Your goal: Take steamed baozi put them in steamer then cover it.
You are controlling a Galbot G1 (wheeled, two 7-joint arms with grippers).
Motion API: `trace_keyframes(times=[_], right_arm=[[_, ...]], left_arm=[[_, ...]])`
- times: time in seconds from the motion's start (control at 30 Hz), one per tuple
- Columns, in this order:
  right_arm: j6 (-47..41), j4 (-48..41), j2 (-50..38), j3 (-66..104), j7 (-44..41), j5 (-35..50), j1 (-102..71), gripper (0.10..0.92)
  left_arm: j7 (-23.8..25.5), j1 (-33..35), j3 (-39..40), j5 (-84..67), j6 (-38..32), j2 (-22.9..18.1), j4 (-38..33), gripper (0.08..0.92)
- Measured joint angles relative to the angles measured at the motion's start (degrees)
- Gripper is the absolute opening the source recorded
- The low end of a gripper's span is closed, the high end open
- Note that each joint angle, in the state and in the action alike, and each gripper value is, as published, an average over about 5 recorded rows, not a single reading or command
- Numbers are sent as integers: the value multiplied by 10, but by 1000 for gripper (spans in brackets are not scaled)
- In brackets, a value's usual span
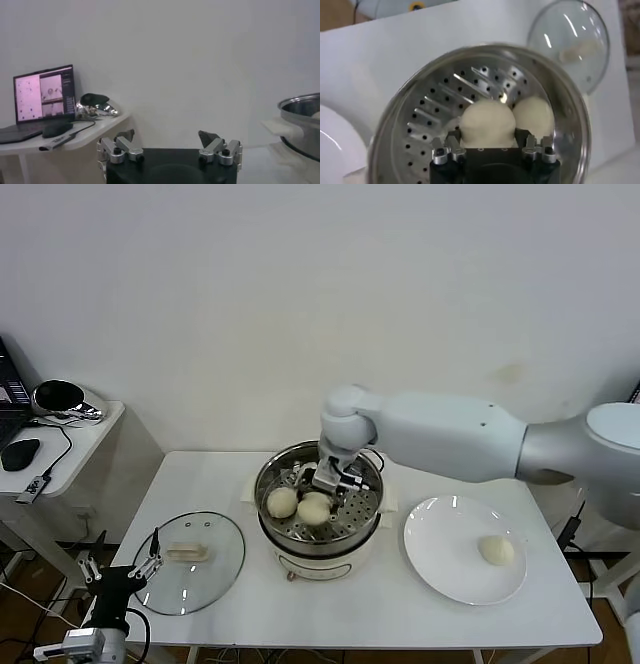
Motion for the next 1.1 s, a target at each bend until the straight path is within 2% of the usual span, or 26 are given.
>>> trace_keyframes(times=[0.27,0.47,0.67,0.87,1.1], right_arm=[[26,2,5,-6,1,-23,-5,668],[37,5,1,-6,4,-27,4,797],[29,15,-14,1,0,-14,27,822],[-31,34,-58,2,-18,19,63,823],[-167,80,-151,-9,-24,78,102,823]], left_arm=[[0,0,1,0,-2,-1,2,823],[0,-2,2,0,-2,-1,3,823],[0,-5,5,1,-2,-1,3,823],[0,-8,6,0,-1,3,3,823],[1,-12,11,0,0,9,2,823]])
